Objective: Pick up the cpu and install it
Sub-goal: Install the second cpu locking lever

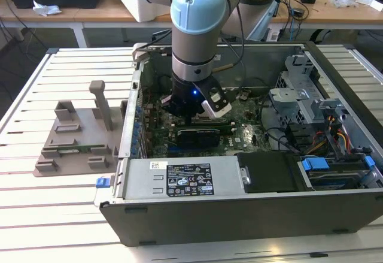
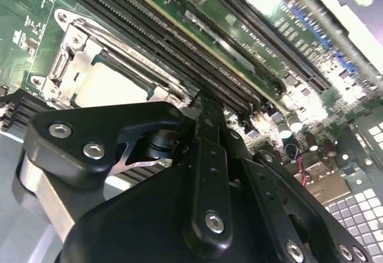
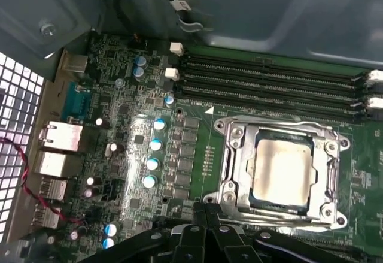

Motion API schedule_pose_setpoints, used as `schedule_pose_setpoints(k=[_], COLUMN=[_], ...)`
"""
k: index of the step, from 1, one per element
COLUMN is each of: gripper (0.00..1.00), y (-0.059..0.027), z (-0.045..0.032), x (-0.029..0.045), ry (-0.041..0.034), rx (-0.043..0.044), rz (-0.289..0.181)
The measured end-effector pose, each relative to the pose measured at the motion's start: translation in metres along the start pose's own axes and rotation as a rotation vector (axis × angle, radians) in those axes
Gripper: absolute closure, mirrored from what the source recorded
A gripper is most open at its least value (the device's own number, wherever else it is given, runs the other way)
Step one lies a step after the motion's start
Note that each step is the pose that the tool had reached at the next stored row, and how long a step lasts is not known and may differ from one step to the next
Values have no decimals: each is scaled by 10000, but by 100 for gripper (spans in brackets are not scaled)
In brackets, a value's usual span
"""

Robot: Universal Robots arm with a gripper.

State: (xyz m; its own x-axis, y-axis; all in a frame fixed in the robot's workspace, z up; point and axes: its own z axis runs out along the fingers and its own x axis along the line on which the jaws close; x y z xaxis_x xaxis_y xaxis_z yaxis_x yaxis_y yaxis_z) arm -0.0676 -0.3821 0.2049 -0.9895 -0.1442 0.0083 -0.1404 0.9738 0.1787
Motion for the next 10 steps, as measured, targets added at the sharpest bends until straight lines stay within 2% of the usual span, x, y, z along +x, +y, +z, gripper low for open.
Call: schedule_pose_setpoints(k=[5, 10], gripper=[89, 89], y=[10, 21], z=[64, 54], x=[-12, -15], ry=[3, 1], rx=[-8, -30], rz=[-35, -59])
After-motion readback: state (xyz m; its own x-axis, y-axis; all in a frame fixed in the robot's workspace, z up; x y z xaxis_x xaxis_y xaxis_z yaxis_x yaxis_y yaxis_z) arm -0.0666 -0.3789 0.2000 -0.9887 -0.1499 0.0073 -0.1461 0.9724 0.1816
